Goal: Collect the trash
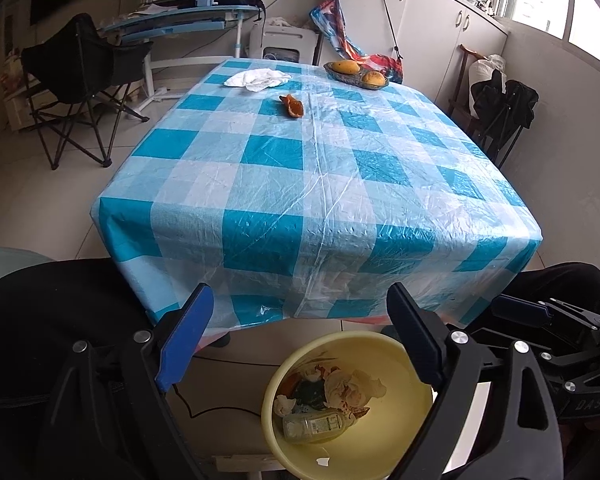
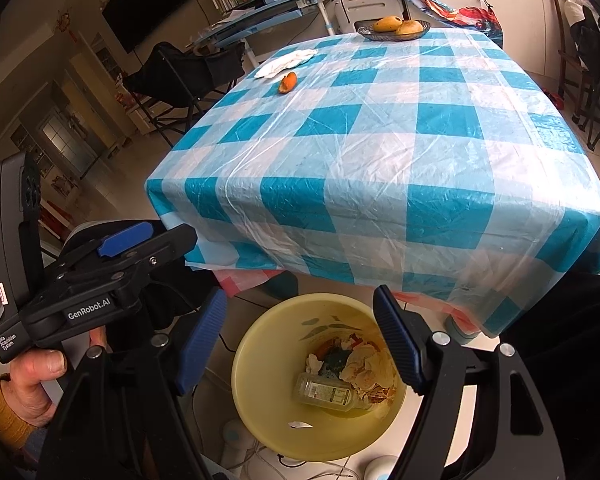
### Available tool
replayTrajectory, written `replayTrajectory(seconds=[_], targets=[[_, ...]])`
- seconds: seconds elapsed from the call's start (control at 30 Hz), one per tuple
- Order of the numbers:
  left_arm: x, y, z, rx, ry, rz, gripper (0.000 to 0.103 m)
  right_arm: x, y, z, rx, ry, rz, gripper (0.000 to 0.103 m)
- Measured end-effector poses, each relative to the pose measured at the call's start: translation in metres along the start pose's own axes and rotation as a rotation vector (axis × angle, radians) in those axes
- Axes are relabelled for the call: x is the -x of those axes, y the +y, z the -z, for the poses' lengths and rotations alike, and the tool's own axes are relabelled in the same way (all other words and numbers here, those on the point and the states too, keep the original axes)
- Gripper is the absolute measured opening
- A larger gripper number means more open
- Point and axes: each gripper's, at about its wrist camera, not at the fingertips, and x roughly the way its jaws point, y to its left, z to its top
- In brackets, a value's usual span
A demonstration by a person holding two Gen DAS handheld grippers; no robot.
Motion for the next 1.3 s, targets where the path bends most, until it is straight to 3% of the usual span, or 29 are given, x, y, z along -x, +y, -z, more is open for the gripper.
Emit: replayTrajectory(seconds=[0.17, 0.47, 0.83, 0.93, 0.97, 1.0, 1.03, 1.2, 1.3], targets=[[-0.002, 0.017, -0.025, 0.047, -0.036, -0.021, 0.087, -0.005, 0.004, -0.026, 0.034, -0.052, -0.021, 0.073], [-0.036, 0.044, -0.099, 0.156, -0.084, -0.043, 0.088, -0.052, 0.009, -0.127, 0.077, -0.128, 0.003, 0.073], [-0.077, 0.093, -0.179, 0.367, -0.165, -0.053, 0.089, -0.153, 0.008, -0.218, 0.077, -0.065, 0.035, 0.068], [-0.098, 0.096, -0.196, 0.392, -0.165, -0.051, 0.089, -0.173, 0.005, -0.225, 0.089, -0.019, 0.035, 0.054], [-0.106, 0.095, -0.201, 0.397, -0.163, -0.050, 0.089, -0.176, 0.004, -0.226, 0.089, -0.007, 0.021, 0.047], [-0.114, 0.094, -0.206, 0.403, -0.161, -0.050, 0.089, -0.173, 0.006, -0.227, 0.110, -0.011, 0.008, 0.032], [-0.123, 0.093, -0.211, 0.407, -0.158, -0.050, 0.089, -0.173, 0.008, -0.227, 0.143, -0.003, 0.000, 0.026], [-0.167, 0.072, -0.241, 0.368, -0.137, -0.055, 0.089, -0.146, -0.001, -0.213, 0.195, 0.024, -0.018, 0.012], [-0.193, 0.055, -0.259, 0.299, -0.124, -0.081, 0.089, -0.125, -0.026, -0.200, 0.171, 0.032, -0.014, 0.011]])
